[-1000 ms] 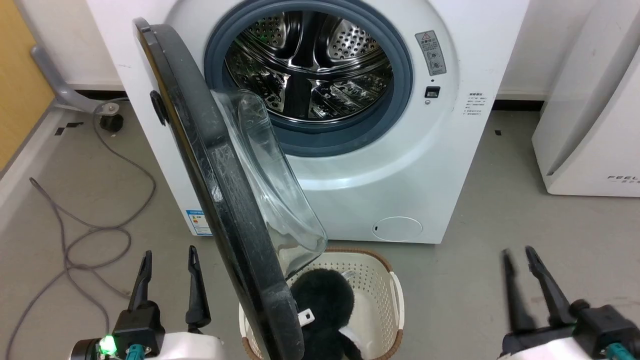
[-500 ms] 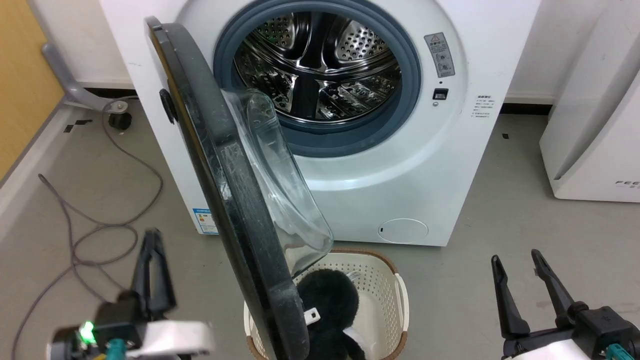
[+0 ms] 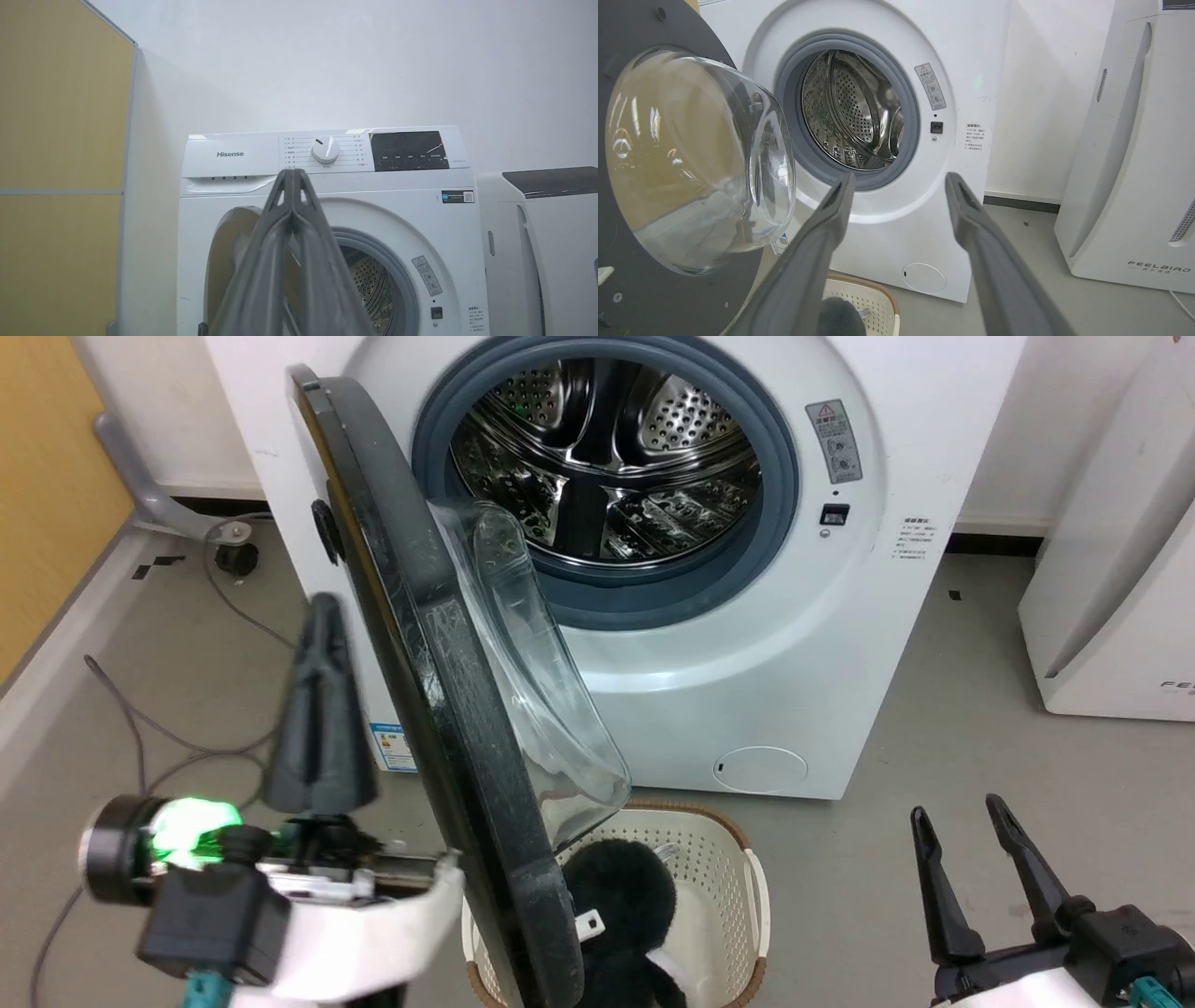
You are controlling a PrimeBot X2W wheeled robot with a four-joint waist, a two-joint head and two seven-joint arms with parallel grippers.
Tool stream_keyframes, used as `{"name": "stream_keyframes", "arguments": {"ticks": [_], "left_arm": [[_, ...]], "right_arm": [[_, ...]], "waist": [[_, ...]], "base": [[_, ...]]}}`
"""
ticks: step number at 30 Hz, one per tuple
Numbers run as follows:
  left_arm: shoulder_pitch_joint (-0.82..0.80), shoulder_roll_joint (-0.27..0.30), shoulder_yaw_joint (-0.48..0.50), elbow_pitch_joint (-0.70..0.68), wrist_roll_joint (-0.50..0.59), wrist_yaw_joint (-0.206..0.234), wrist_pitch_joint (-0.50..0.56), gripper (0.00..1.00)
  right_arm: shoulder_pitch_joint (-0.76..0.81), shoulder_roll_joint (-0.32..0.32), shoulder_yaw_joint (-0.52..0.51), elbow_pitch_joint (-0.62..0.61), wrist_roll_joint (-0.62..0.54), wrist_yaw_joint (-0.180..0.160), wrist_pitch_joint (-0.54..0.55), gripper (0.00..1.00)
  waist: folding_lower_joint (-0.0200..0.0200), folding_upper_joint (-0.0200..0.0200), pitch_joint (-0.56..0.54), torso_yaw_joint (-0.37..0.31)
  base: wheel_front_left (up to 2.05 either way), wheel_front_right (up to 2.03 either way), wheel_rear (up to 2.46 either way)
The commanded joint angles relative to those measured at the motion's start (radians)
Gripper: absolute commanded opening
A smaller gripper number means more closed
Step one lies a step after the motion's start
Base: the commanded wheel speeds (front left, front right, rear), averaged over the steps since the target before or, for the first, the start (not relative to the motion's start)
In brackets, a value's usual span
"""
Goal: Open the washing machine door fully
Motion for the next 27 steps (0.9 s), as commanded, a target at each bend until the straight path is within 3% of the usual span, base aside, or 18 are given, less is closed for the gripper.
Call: {"name": "stream_keyframes", "arguments": {"ticks": [1,14,27], "left_arm": [[-0.012,0.001,-0.036,-0.024,0.002,-0.016,-0.004,0.0],[0.03,0.011,-0.319,-0.071,0.044,-0.121,-0.004,0.0],[0.129,0.039,-0.502,0.036,0.061,-0.14,-0.004,0.0]], "right_arm": [[0.014,0.004,0.003,-0.009,-0.005,0.001,-0.004,1.0],[0.02,0.004,0.005,-0.021,0.001,0.001,-0.004,1.0],[0.018,0.004,0.002,-0.02,-0.003,0.001,-0.004,1.0]], "waist": [[0.0,-0.0001,-0.002,0.001],[0.0,-0.0001,-0.013,0.014],[0.0,-0.0001,-0.009,0.038]], "base": [[0.0,0.0,0.0],[0.0,0.0,0.0],[0.0,0.0,0.0]]}}
